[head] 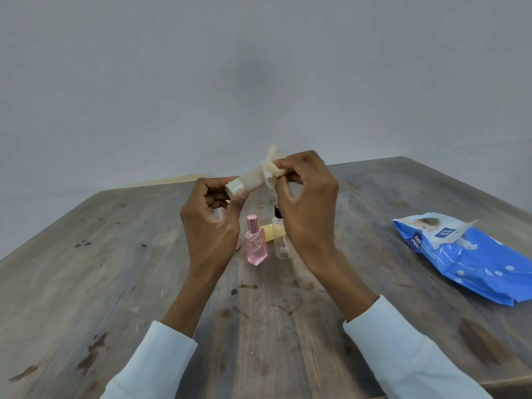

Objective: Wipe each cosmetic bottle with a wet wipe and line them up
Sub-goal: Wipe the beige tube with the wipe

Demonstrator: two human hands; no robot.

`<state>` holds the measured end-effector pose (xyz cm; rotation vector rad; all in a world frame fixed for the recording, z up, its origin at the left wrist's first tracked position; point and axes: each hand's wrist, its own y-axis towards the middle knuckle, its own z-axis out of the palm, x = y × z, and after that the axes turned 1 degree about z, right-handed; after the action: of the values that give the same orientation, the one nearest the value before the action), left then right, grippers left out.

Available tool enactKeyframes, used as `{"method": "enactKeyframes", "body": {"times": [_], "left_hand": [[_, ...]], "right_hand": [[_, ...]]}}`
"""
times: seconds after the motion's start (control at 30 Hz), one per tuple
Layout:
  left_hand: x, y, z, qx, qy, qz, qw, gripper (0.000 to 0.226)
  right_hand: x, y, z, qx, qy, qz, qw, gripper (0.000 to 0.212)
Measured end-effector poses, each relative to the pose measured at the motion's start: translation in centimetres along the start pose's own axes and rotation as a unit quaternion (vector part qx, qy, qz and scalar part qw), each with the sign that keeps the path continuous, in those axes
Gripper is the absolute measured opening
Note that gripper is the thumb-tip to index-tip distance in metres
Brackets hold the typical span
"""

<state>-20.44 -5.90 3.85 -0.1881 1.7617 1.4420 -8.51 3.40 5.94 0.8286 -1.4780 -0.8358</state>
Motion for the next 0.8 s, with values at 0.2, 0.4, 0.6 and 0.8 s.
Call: {"method": "enactKeyframes", "body": {"times": [0.2, 0.4, 0.6, 0.8], "left_hand": [[-0.1, 0.2, -0.1, -0.004, -0.053, -0.057, 0.997, 0.027], [-0.6, 0.1, 0.5, 0.021, -0.086, -0.089, 0.992, 0.025], [-0.2, 0.6, -0.3, 0.02, -0.094, -0.083, 0.992, 0.033], [0.3, 0.8, 0.0, 0.019, -0.088, -0.119, 0.989, 0.031]], "right_hand": [[1.4, -0.9, 0.7, 0.037, -0.021, -0.089, 0.995, 0.016], [-0.3, 0.0, 0.1, 0.017, 0.0, -0.02, 1.0, 0.014], [1.3, -1.5, 1.2, 0.07, -0.03, -0.144, 0.987, 0.009], [-0.9, 0.1, 0.0, 0.027, -0.044, -0.028, 0.998, 0.012]]}}
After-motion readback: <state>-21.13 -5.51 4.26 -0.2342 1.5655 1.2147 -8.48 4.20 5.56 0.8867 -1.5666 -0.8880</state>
